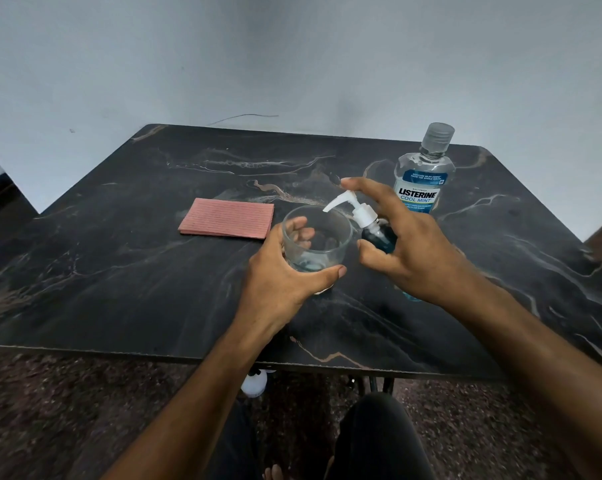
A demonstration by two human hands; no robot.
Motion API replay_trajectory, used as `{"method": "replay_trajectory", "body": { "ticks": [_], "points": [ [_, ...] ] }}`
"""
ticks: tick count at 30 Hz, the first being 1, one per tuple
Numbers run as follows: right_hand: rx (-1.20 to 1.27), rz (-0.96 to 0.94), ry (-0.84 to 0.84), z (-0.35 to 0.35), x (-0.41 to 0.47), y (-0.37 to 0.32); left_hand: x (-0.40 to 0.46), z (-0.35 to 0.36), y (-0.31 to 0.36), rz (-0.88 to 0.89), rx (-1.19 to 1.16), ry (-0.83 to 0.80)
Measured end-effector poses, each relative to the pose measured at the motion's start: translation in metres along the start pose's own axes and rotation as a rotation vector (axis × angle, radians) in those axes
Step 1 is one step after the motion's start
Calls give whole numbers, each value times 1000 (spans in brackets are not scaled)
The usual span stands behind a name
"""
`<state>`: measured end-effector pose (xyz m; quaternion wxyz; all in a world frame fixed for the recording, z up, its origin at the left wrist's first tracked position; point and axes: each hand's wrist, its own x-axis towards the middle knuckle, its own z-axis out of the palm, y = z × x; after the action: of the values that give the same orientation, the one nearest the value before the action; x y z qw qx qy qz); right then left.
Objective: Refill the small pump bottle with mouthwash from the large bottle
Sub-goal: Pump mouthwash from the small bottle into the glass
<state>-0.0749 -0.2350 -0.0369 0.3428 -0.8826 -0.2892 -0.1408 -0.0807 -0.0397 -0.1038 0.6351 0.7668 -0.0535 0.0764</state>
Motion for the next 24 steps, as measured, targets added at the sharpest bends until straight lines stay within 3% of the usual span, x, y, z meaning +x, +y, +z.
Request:
{"method": "replay_trajectory", "body": {
  "ticks": [7, 24],
  "points": [
    [104, 23, 25, 0, -3, -3, 0, -1, 0, -6, 4, -7],
    [-32, 14, 44, -4, -2, 3, 2, 0, -2, -16, 3, 3]
  ]
}}
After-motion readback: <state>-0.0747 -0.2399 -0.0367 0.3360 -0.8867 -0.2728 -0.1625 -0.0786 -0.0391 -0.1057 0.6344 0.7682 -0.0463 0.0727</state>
